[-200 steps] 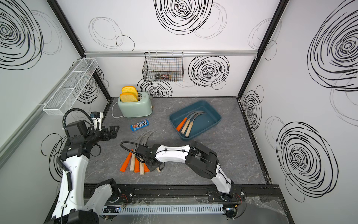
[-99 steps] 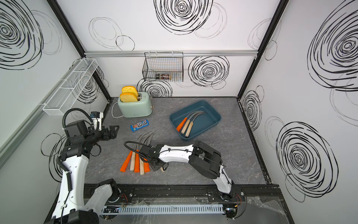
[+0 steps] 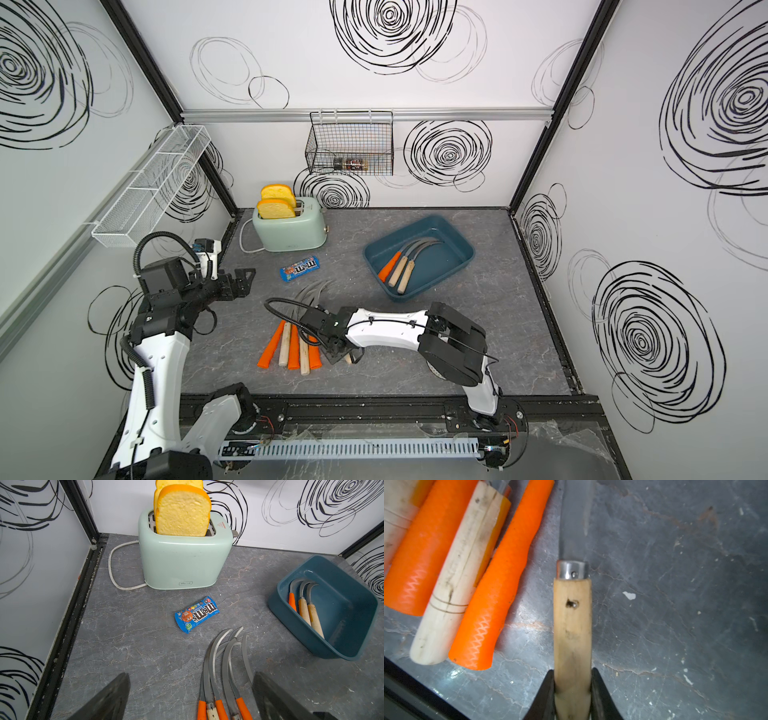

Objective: Put small sickles into storage boxes
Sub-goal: Pick up the sickle at the center of the board, then place the sickle in the storage box.

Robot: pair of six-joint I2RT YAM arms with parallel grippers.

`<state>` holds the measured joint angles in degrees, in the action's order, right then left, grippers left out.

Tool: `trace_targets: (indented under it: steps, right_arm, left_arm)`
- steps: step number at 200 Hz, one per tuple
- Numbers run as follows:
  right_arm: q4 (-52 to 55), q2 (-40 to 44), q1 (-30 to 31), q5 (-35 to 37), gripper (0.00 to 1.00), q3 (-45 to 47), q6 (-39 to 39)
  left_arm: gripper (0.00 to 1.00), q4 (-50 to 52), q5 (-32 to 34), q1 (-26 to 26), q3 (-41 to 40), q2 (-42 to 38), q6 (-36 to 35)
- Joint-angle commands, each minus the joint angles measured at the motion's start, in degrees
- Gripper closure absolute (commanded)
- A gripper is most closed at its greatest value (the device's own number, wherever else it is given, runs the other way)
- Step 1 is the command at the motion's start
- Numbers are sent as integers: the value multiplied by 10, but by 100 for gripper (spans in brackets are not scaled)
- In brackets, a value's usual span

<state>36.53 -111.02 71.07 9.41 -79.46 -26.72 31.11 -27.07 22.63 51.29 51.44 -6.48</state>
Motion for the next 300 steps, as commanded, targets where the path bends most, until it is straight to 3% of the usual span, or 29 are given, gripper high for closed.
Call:
trace_targets:
  steps: [1, 106, 171, 215, 300]
  right_arm:
    - [10, 33, -6, 1, 100, 2, 9]
    - [23, 133, -75, -17, 100, 29, 19]
    - [53, 179, -162, -36, 99, 6, 44]
    - [53, 192, -230, -89, 99, 10, 50]
    - [65, 184, -325, -148, 99, -6, 73]
  left_arm:
    - [4, -17, -7, 4, 21, 0, -6]
    - [4, -21, -7, 4, 31, 10, -7]
    - [4, -19, -19, 2, 41, 16, -10]
    - [4, -7, -25, -7, 64, 34, -15]
    - [4, 9, -13, -70, 85, 38, -54]
